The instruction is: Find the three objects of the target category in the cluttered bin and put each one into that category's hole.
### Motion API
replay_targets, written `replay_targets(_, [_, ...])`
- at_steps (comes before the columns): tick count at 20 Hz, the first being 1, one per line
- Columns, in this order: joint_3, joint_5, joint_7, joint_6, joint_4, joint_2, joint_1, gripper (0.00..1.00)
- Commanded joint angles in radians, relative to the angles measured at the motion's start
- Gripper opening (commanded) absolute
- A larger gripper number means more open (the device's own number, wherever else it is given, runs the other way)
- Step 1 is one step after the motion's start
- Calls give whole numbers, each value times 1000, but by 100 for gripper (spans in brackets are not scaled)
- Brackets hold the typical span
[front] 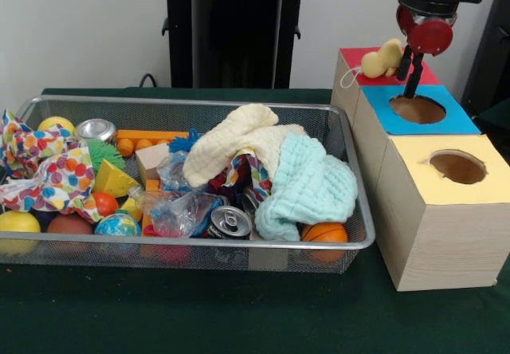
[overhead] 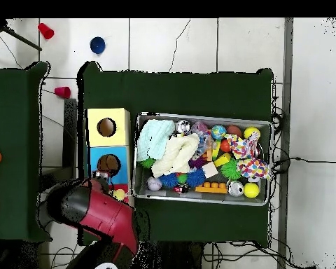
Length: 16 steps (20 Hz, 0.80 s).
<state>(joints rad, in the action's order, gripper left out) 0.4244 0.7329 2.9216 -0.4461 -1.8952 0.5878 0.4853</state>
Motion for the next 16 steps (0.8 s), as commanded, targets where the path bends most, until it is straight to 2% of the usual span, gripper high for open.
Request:
replay_targets(1, [-91, 48, 198, 13, -51, -9, -31, 100])
replay_targets(6, [-144, 87, 180, 41, -51, 19, -60, 100])
replay_targets(10, [-193, 115, 126, 75, -70, 58, -117, 100])
replay_targets(12, [-174, 100, 120, 59, -50, 68, -129, 100])
replay_targets(16, [-67, 3, 104, -57, 70, 63, -156, 100])
